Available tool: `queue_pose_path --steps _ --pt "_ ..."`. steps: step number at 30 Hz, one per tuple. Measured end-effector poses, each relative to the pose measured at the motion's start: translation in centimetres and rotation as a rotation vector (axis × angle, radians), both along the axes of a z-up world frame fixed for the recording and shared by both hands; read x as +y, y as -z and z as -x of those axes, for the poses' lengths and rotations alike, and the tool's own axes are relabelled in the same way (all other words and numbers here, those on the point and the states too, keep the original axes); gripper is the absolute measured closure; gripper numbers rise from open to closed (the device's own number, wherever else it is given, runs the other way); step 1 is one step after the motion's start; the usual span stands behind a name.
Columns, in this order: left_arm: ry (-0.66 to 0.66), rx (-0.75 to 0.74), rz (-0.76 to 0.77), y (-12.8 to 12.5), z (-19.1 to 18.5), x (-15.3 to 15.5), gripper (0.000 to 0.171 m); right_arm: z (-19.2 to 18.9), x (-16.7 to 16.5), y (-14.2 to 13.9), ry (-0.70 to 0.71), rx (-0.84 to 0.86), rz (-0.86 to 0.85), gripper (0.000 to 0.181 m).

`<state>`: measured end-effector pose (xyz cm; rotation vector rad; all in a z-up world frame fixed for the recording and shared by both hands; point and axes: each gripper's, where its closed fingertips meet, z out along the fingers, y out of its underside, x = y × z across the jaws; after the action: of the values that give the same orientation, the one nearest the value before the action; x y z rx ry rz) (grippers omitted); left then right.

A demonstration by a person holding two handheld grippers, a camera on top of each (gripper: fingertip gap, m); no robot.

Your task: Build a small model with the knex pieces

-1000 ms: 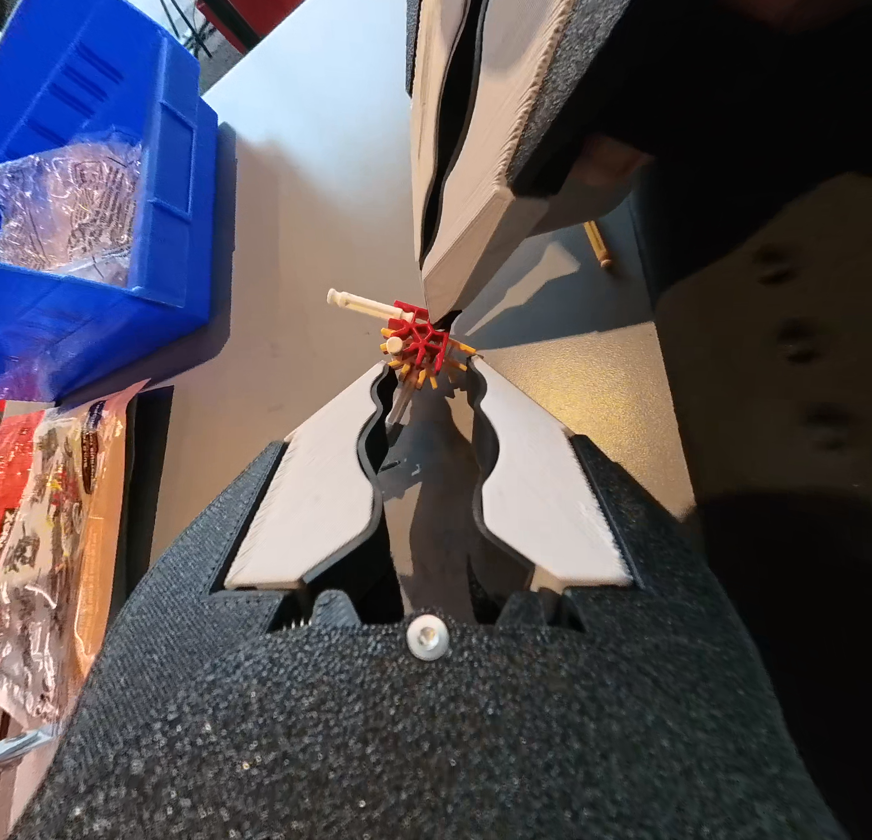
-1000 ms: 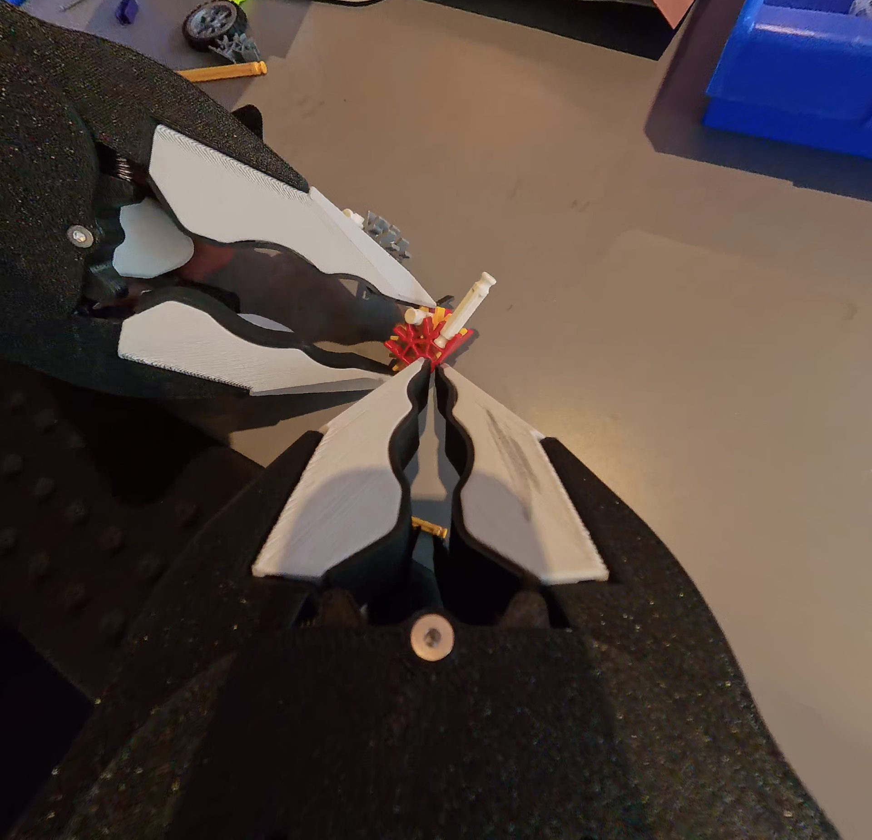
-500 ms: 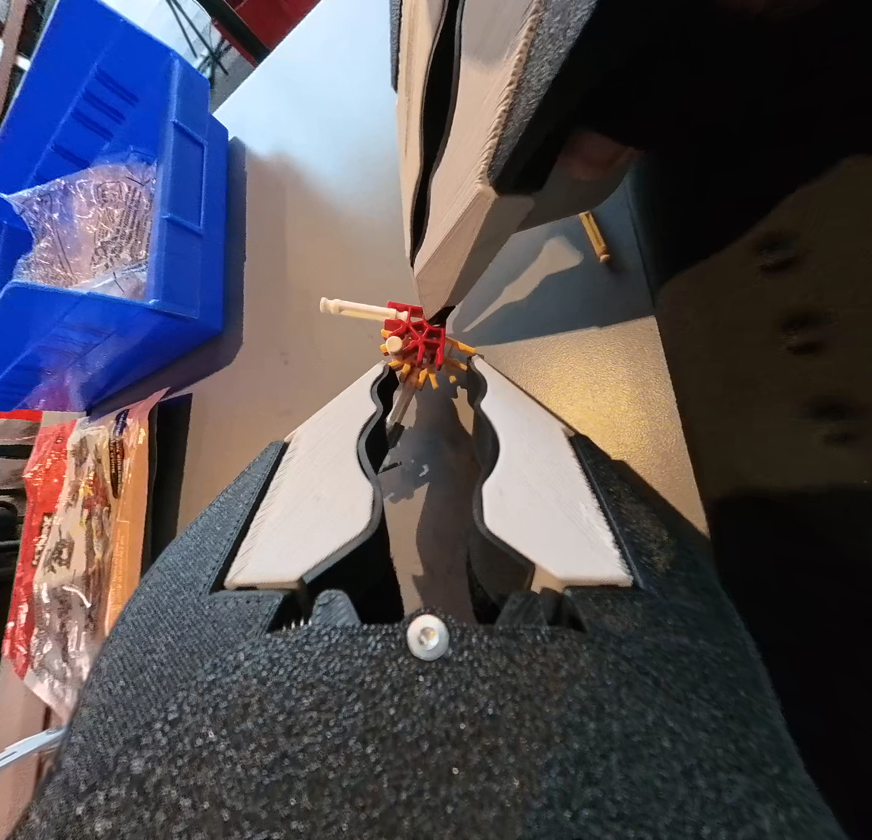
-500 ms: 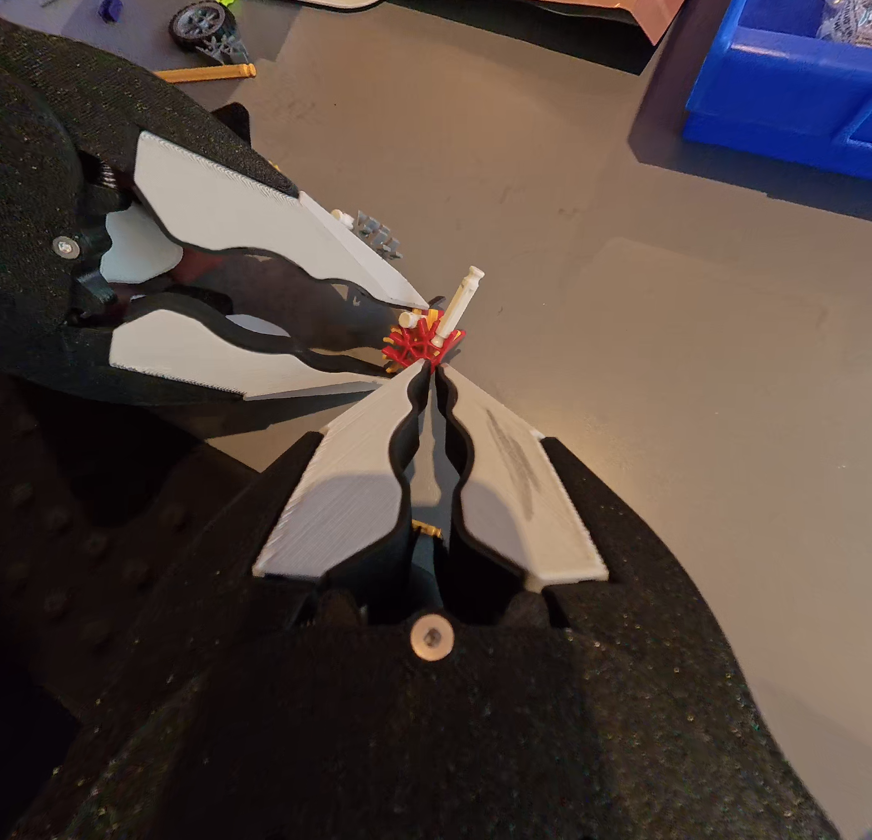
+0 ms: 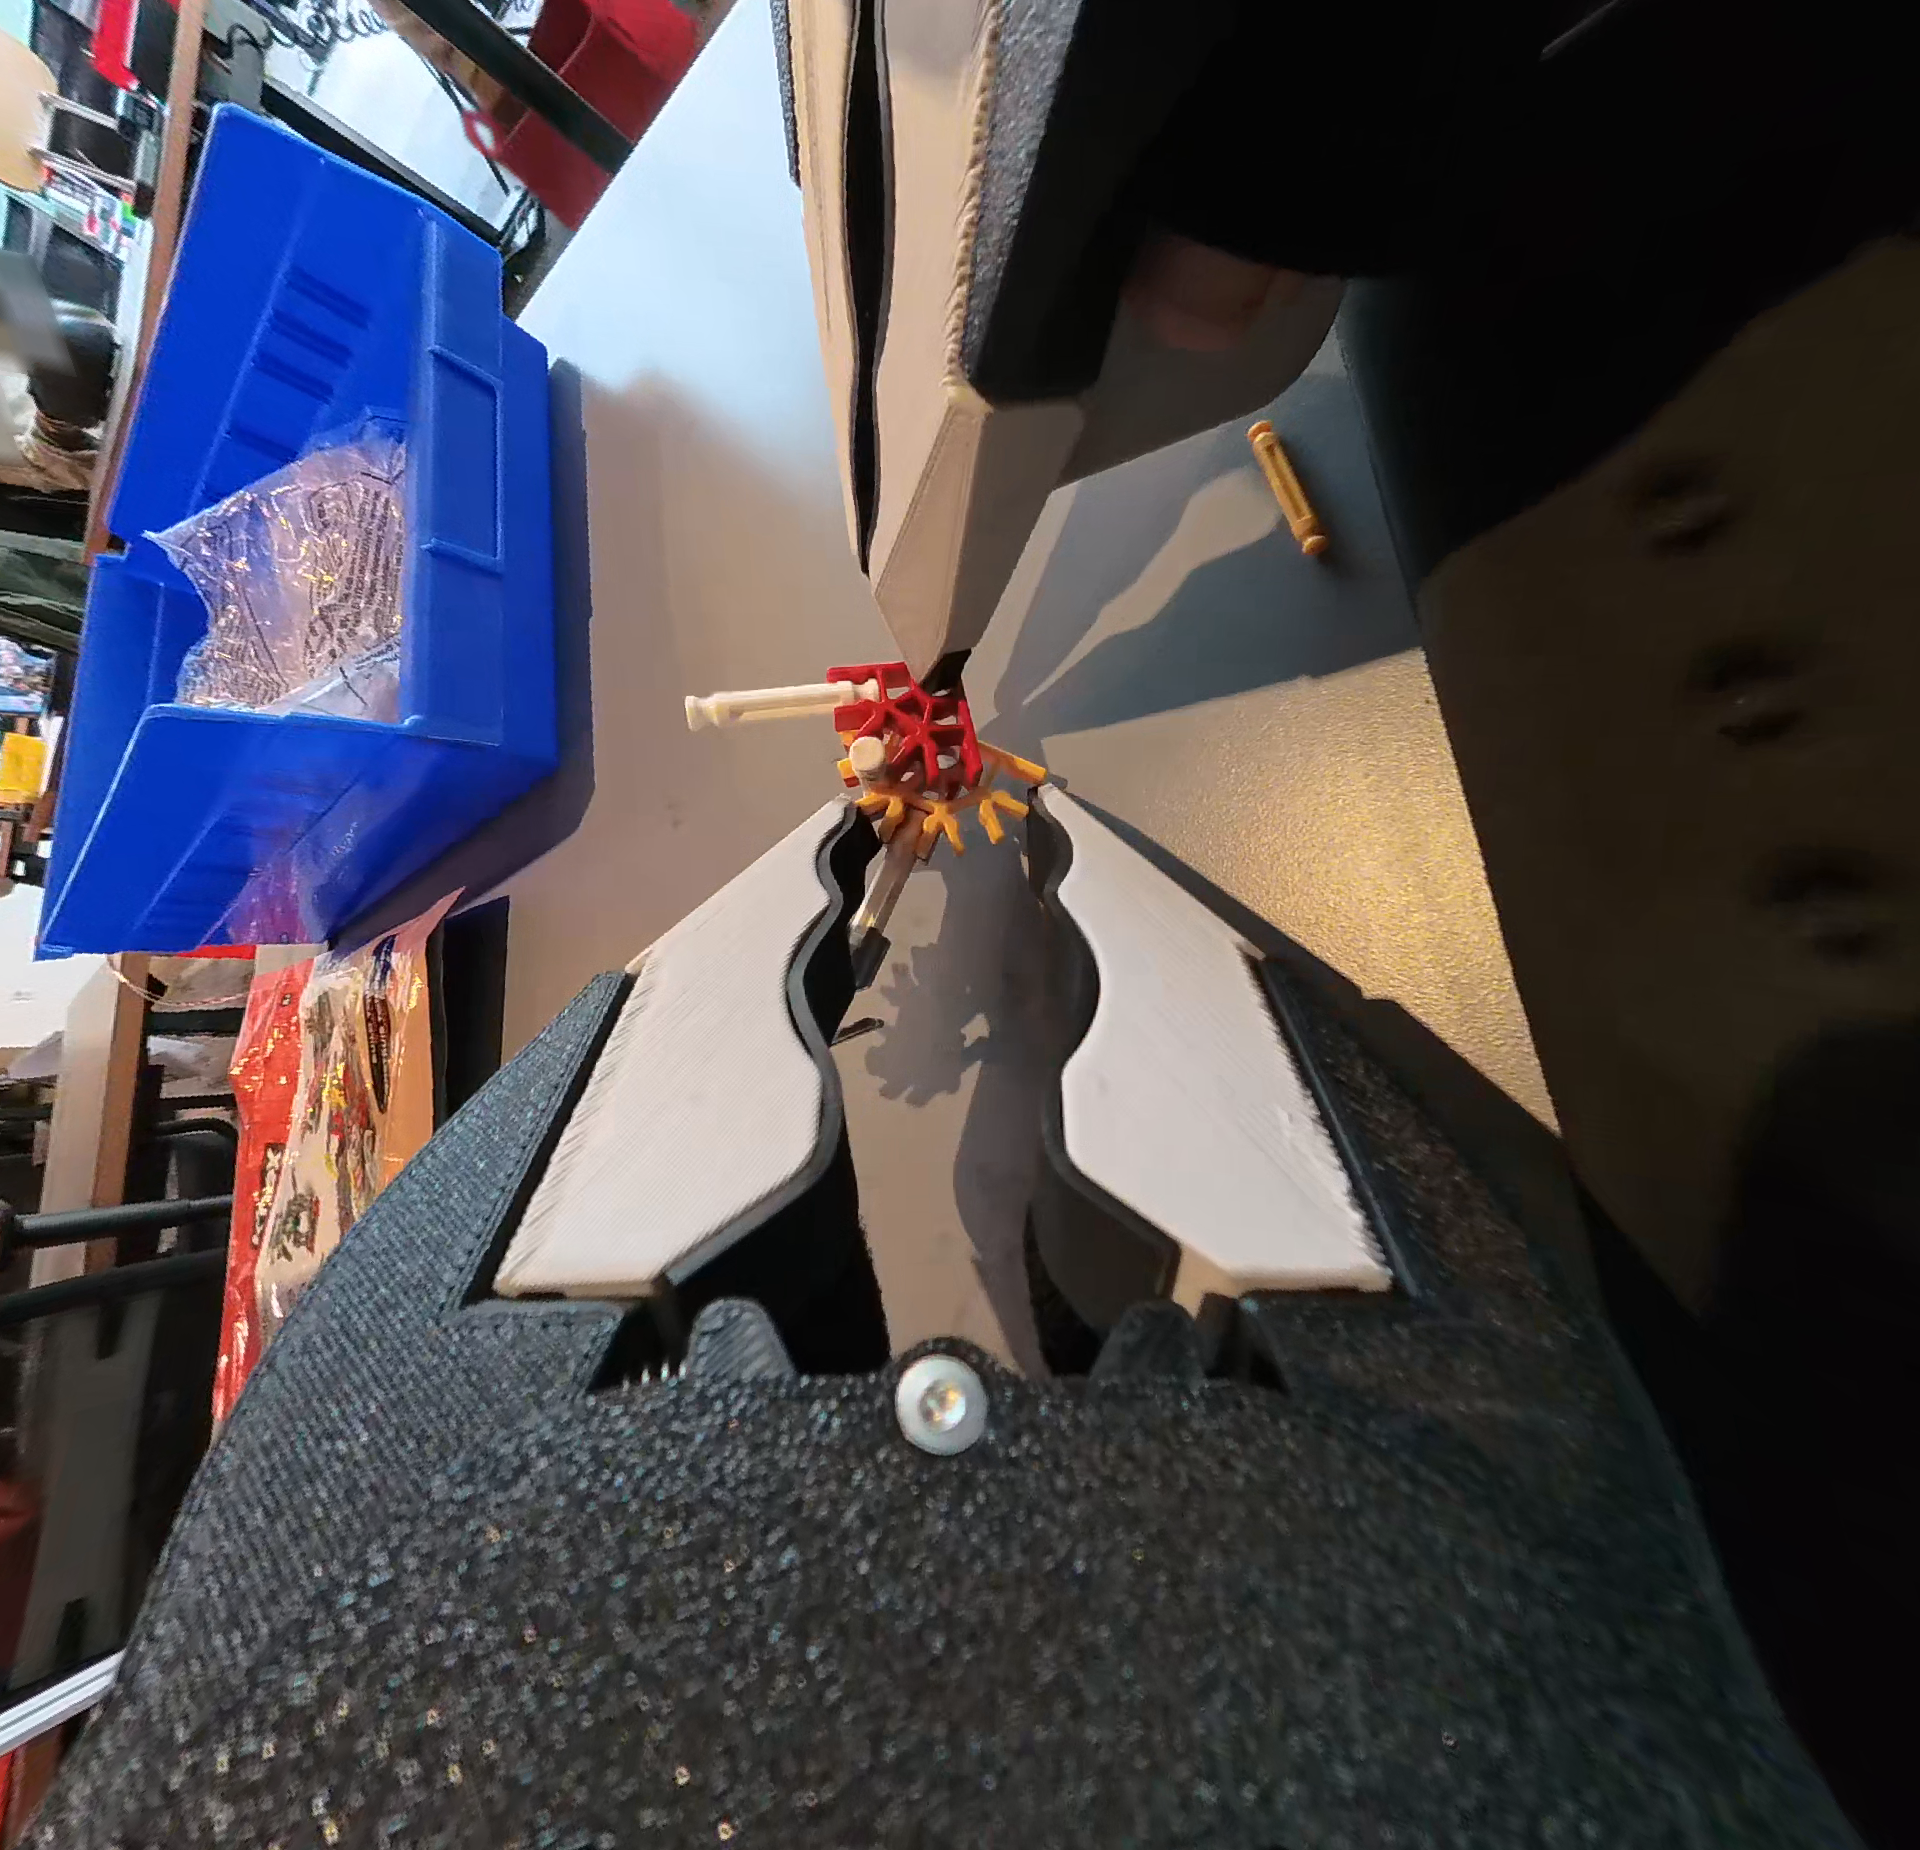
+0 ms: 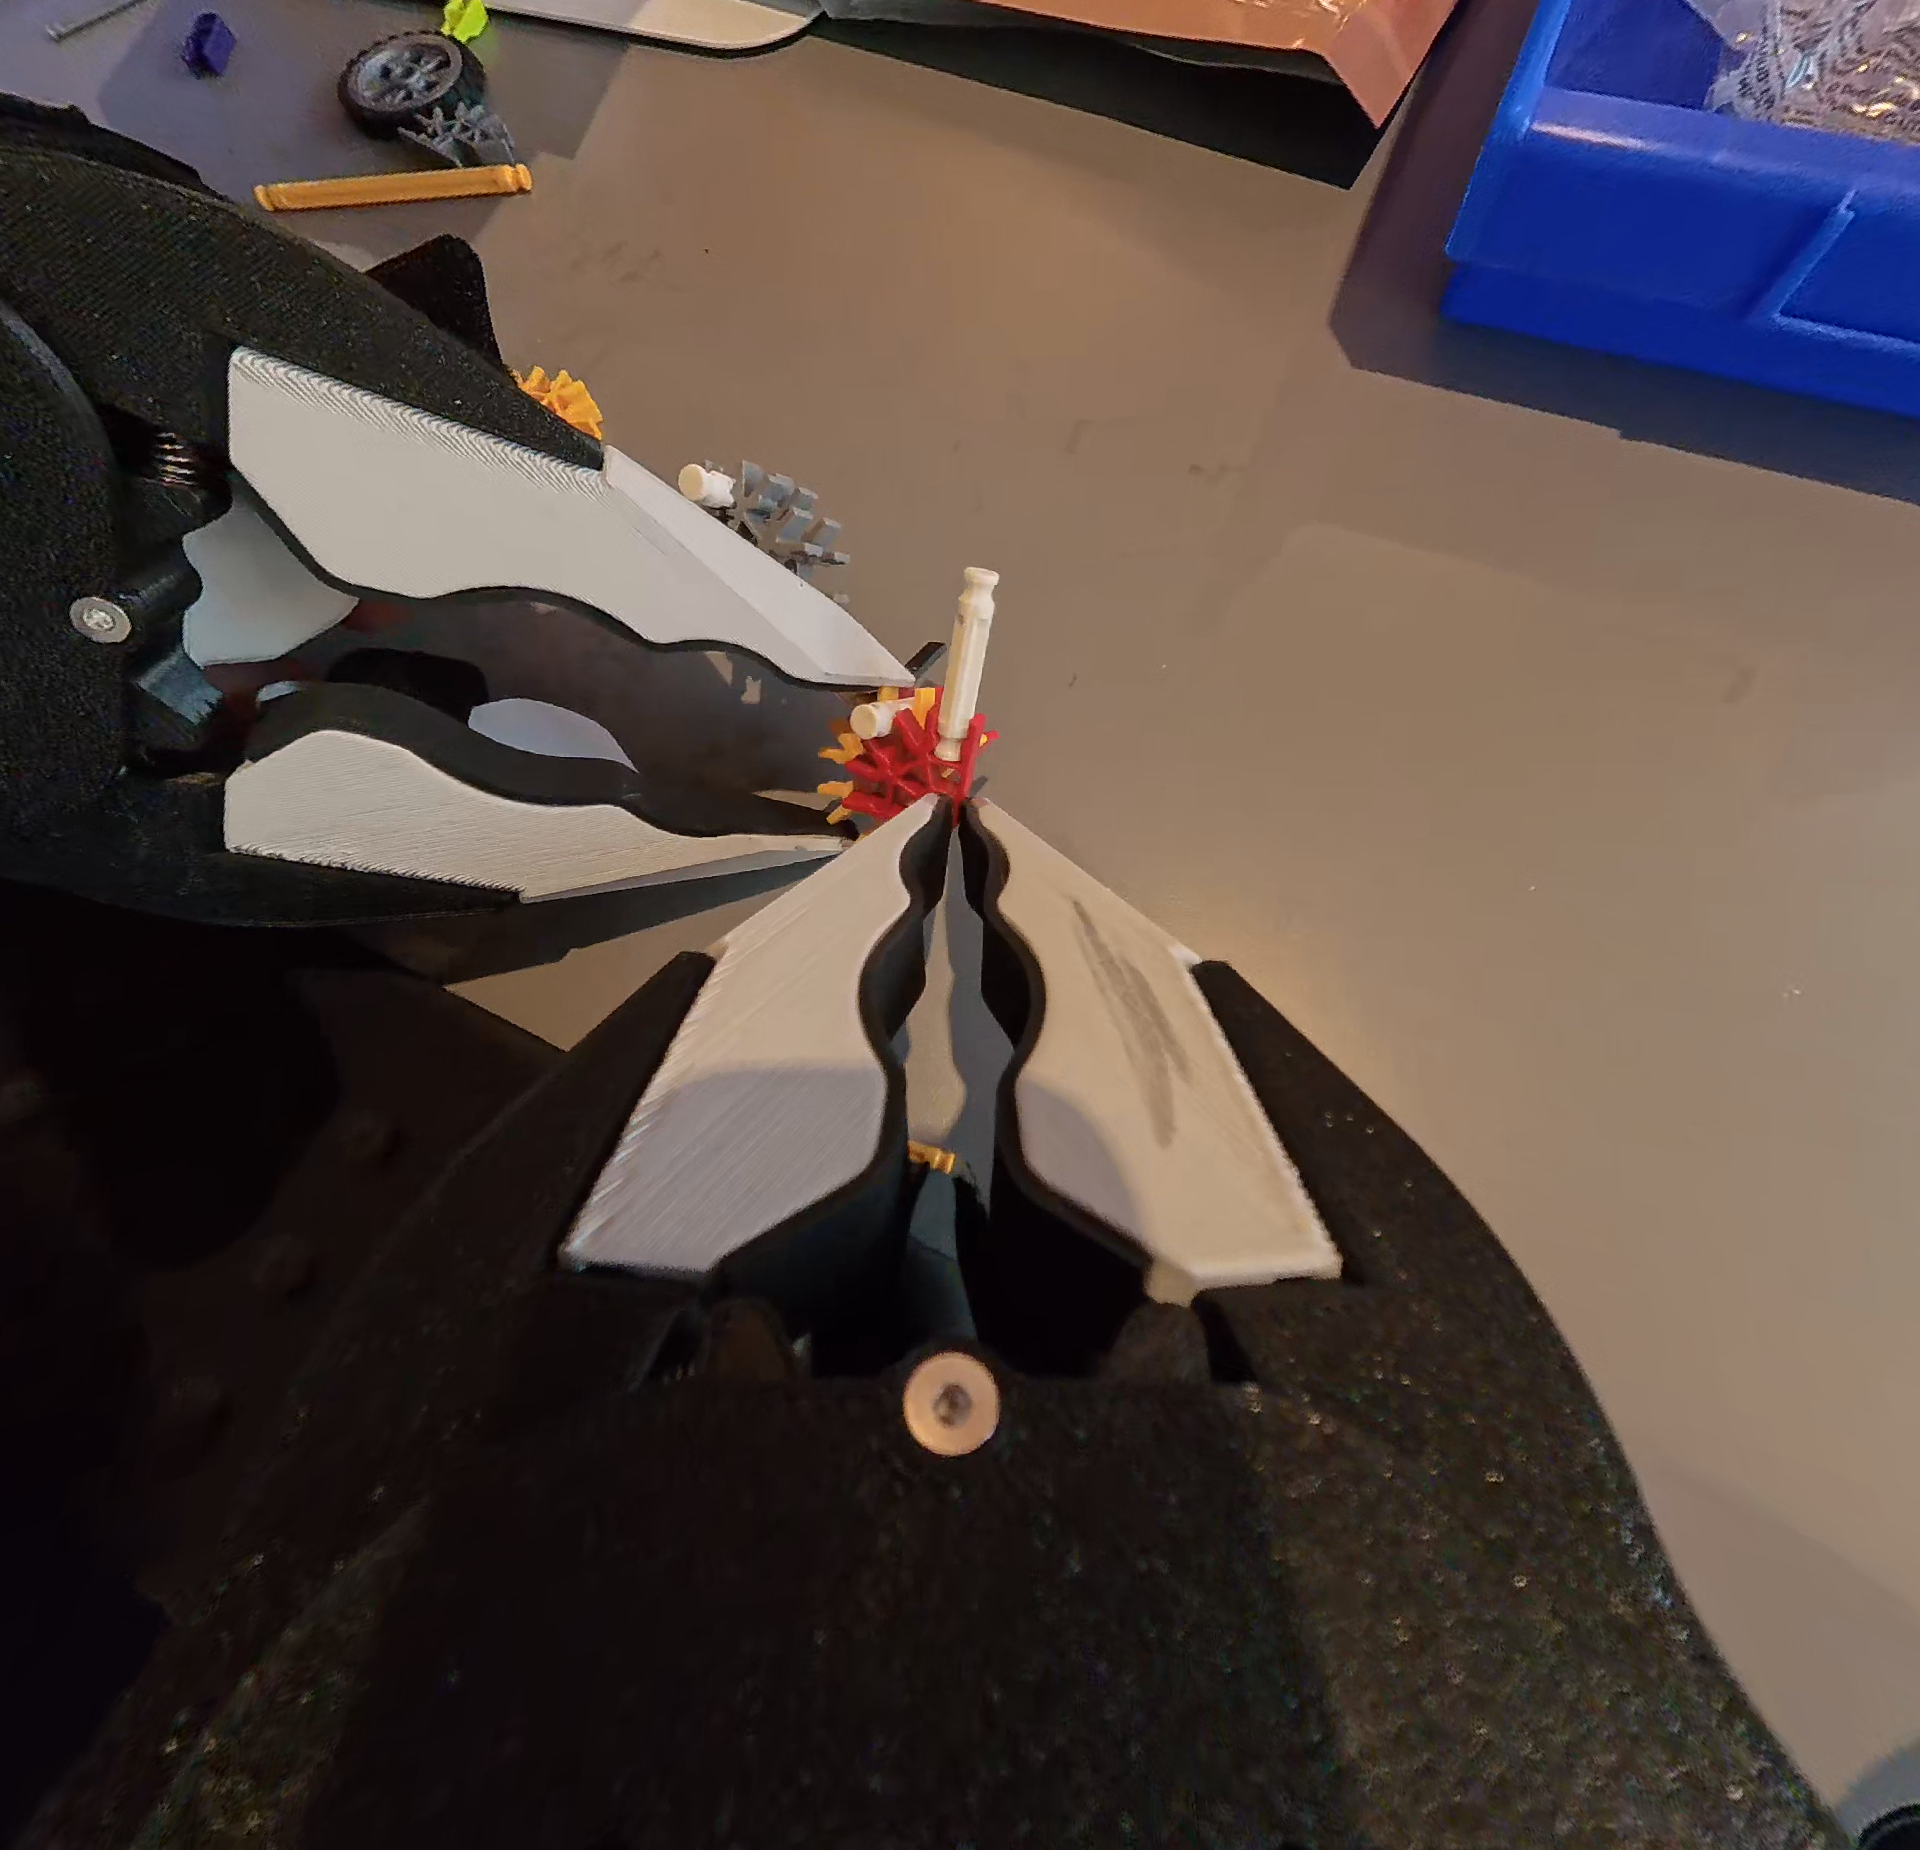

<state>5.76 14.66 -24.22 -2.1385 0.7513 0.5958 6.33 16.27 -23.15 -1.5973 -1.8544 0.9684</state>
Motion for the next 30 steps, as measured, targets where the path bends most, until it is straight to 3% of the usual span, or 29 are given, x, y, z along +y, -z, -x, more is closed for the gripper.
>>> queue_pose_path --steps 18,30 --pt "0.011 -0.140 0.020 0.16 0.07 0.10 0.141 0.13 0.06 -0.08 0.000 0.007 0.004 0.181" --pt "0.025 -0.372 0.055 0.47 0.20 0.00 0.142 0.24 -0.20 0.33 -0.015 -0.019 -0.003 0.181"
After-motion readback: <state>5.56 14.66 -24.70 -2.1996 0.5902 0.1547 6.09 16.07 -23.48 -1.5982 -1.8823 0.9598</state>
